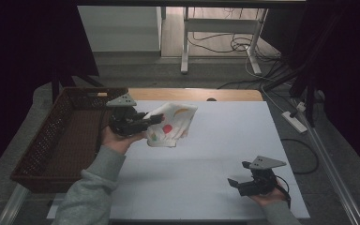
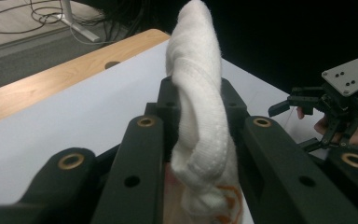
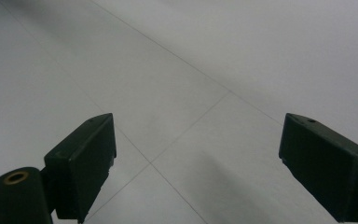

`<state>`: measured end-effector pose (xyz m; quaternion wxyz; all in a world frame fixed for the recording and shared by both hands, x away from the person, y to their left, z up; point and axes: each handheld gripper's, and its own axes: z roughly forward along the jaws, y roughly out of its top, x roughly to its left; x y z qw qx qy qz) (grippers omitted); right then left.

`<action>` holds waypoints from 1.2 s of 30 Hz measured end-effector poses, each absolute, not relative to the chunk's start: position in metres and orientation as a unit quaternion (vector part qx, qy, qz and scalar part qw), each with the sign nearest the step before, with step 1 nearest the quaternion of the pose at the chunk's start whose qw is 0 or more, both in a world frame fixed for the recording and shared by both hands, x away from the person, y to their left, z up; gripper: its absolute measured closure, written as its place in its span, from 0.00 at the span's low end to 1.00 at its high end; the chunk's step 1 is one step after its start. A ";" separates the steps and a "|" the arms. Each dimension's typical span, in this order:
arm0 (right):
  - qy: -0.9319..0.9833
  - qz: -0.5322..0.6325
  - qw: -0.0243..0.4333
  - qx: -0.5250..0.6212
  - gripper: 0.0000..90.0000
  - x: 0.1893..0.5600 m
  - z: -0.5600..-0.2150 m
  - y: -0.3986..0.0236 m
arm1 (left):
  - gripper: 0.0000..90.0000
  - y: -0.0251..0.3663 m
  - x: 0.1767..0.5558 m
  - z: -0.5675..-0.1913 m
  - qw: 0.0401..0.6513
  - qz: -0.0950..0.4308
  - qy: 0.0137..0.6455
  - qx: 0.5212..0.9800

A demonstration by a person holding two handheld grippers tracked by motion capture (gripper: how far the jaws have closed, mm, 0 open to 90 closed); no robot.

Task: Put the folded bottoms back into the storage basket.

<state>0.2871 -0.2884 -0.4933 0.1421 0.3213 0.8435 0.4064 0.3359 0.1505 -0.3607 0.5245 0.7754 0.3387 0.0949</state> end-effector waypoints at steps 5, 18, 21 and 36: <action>0.840 0.409 0.147 0.325 0.12 0.287 -0.493 -0.289 | 0.84 0.154 0.334 -0.358 0.527 0.097 0.340 0.773; 0.841 0.408 0.145 0.324 0.12 0.287 -0.493 -0.289 | 0.84 0.162 0.328 -0.347 0.533 0.111 0.338 0.768; 0.842 0.407 0.144 0.324 0.12 0.288 -0.493 -0.289 | 0.84 0.164 0.328 -0.347 0.532 0.115 0.340 0.767; 0.843 0.404 0.145 0.324 0.12 0.288 -0.494 -0.288 | 0.84 0.185 0.322 -0.344 0.531 0.132 0.350 0.760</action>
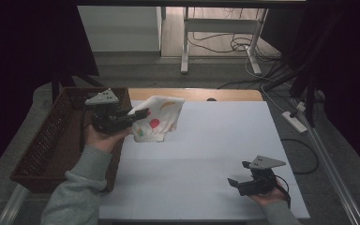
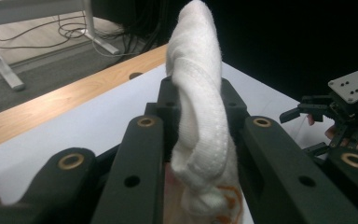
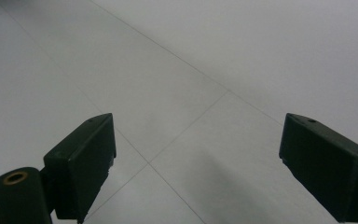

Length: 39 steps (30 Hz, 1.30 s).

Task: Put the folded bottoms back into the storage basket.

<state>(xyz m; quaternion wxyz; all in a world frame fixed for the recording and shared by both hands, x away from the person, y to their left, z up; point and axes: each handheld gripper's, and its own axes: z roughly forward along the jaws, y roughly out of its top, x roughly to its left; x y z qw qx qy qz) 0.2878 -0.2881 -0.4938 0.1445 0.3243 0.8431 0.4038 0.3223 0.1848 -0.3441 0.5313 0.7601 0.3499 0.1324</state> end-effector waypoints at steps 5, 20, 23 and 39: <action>0.845 0.402 0.140 0.322 0.12 0.288 -0.495 -0.287 | 0.84 0.196 0.320 -0.345 0.534 0.135 0.359 0.754; 0.847 0.400 0.140 0.320 0.12 0.288 -0.495 -0.287 | 0.84 0.215 0.316 -0.343 0.537 0.145 0.371 0.744; 0.848 0.398 0.139 0.320 0.12 0.288 -0.495 -0.287 | 0.84 0.219 0.315 -0.343 0.535 0.147 0.374 0.743; 0.843 0.403 0.146 0.324 0.13 0.288 -0.494 -0.287 | 0.84 0.246 0.308 -0.344 0.533 0.156 0.387 0.736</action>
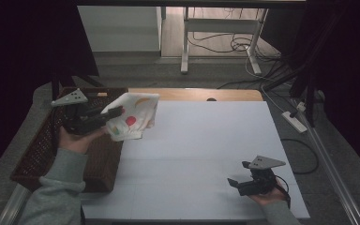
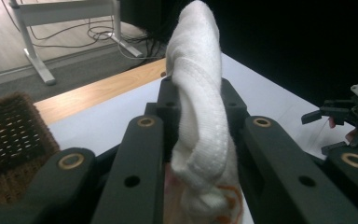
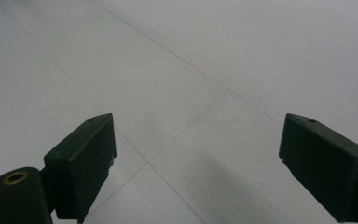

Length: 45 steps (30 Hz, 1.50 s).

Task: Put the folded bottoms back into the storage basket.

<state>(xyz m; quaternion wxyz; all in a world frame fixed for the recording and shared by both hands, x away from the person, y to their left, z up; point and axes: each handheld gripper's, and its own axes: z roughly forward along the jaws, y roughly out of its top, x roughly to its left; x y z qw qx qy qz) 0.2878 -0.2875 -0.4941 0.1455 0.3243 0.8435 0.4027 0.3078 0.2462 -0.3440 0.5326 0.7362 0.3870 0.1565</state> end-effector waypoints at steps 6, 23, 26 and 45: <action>0.844 0.402 0.146 0.324 0.13 0.288 -0.494 -0.287 | 0.84 0.259 0.304 -0.344 0.534 0.162 0.396 0.729; 0.846 0.400 0.142 0.323 0.13 0.289 -0.495 -0.287 | 0.84 0.289 0.297 -0.356 0.526 0.167 0.424 0.718; 0.846 0.399 0.143 0.323 0.13 0.289 -0.495 -0.287 | 0.84 0.295 0.295 -0.356 0.525 0.169 0.428 0.716; 0.847 0.397 0.141 0.325 0.13 0.289 -0.496 -0.286 | 0.84 0.324 0.282 -0.360 0.522 0.179 0.449 0.702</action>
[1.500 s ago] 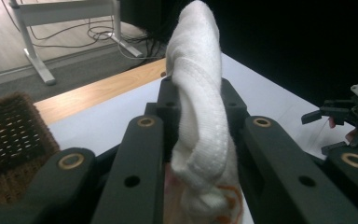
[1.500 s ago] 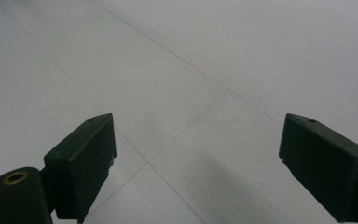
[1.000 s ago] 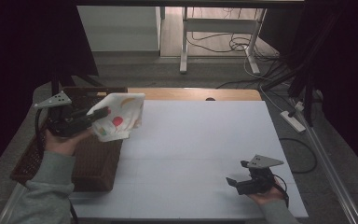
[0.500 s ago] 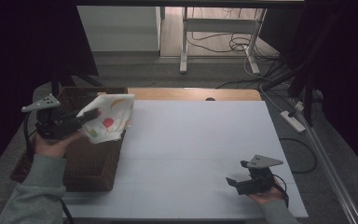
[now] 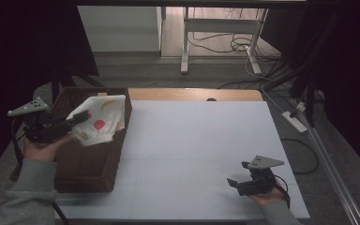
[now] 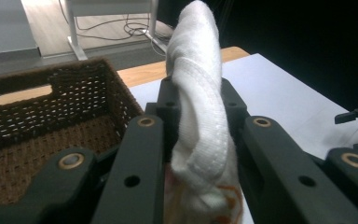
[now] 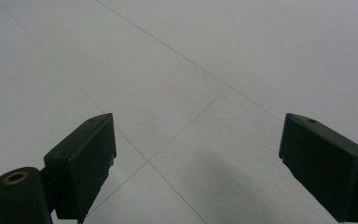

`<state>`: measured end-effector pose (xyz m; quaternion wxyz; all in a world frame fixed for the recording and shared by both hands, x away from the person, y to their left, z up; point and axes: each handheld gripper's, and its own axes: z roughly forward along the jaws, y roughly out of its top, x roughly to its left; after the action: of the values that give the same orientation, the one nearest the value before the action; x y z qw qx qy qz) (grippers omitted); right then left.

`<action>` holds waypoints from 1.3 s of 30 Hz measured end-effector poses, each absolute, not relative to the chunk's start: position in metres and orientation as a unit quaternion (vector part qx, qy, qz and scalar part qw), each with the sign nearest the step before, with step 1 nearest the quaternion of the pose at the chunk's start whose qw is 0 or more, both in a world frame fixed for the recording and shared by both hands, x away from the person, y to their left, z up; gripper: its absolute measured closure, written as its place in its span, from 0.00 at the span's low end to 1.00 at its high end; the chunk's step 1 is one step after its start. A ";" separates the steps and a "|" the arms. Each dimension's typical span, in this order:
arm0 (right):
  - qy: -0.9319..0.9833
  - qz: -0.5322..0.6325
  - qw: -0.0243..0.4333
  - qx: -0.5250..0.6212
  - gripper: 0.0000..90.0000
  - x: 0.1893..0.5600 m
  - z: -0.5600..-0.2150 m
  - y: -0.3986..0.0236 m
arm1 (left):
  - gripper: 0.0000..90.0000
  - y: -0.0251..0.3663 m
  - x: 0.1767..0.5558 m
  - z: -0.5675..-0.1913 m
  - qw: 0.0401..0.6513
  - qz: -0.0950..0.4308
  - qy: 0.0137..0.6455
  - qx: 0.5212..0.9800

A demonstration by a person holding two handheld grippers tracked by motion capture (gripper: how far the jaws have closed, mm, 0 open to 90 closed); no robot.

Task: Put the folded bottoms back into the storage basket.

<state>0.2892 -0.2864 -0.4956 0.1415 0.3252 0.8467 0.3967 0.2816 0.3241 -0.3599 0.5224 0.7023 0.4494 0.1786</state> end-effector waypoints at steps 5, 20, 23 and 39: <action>0.846 0.397 0.142 0.326 0.13 0.289 -0.496 -0.286 | 0.84 0.331 0.279 -0.361 0.518 0.181 0.455 0.701; 0.849 0.393 0.140 0.325 0.13 0.289 -0.496 -0.286 | 0.84 0.346 0.274 -0.368 0.514 0.183 0.469 0.695; 0.848 0.393 0.140 0.325 0.13 0.289 -0.496 -0.286 | 0.84 0.347 0.275 -0.373 0.509 0.183 0.474 0.695; 0.850 0.390 0.141 0.325 0.13 0.290 -0.497 -0.285 | 0.84 0.352 0.286 -0.400 0.480 0.161 0.498 0.704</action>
<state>0.2895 -0.2850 -0.4969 0.1408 0.3252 0.8497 0.3905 0.2859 0.3521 -0.3996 0.4801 0.7036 0.4983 0.1615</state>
